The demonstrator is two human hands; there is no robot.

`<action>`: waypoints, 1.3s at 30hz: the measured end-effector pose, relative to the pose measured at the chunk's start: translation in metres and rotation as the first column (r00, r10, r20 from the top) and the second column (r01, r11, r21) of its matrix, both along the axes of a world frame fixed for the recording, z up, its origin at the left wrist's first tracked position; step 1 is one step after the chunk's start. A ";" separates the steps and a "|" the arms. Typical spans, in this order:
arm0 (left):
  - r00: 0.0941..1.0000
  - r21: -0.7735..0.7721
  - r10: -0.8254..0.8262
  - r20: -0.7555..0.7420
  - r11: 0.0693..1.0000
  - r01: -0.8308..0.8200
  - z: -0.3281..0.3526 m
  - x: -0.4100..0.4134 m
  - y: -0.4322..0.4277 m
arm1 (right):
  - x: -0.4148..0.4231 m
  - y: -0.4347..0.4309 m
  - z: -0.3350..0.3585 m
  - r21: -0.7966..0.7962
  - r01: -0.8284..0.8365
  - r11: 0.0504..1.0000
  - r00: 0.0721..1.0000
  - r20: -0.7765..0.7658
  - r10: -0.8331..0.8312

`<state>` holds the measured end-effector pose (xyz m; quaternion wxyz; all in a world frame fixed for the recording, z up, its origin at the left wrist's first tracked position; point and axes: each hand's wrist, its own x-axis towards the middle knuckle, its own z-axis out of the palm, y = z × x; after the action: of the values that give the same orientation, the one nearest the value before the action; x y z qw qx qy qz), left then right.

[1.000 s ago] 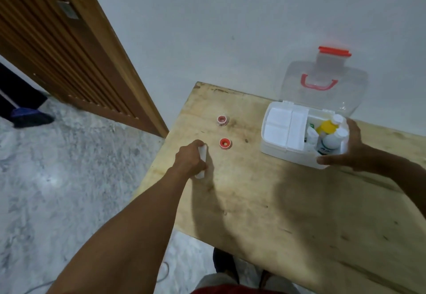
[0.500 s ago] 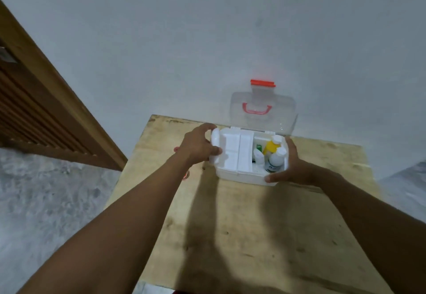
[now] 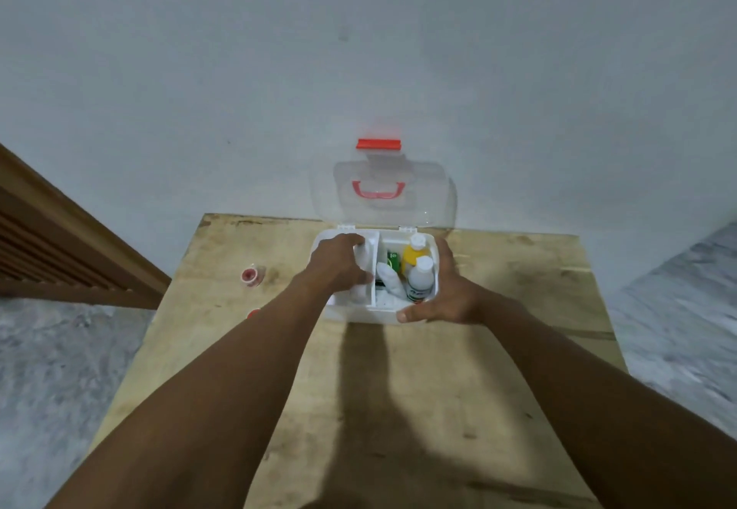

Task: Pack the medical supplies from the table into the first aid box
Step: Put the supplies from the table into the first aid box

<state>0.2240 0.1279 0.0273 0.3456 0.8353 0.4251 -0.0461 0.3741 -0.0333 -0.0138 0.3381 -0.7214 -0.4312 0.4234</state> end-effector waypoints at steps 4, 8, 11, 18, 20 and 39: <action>1.000 -0.028 -0.002 -0.009 1.000 0.001 -0.001 -0.003 0.001 | 0.002 0.000 -0.001 -0.049 -0.006 0.999 0.999 -0.045 0.003; 0.998 -0.082 -0.053 -0.044 0.995 0.049 0.003 -0.005 0.003 | 0.004 -0.001 -0.001 -0.034 -0.037 0.999 0.999 0.004 0.037; 0.995 -0.084 -0.078 -0.064 0.994 0.072 0.003 -0.004 0.002 | 0.005 0.000 -0.003 -0.048 -0.043 0.998 0.999 -0.007 0.043; 0.996 0.011 -0.078 -0.034 0.997 0.079 -0.002 -0.008 -0.002 | 0.000 0.000 0.006 -0.071 -0.015 0.997 0.999 -0.047 0.012; 0.998 0.093 -0.043 0.038 0.995 0.039 -0.002 -0.016 -0.009 | -0.001 0.000 0.007 -0.080 -0.002 0.997 0.999 -0.050 -0.002; 0.926 0.369 0.233 0.298 0.866 -0.337 -0.086 -0.196 0.007 | -0.024 0.009 0.024 -0.023 0.067 0.998 0.983 0.174 -0.062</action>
<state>0.0277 0.1344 -0.0583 0.2134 0.8159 0.4990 0.1996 0.3501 -0.0239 0.0100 0.3023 -0.7739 -0.4294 0.3540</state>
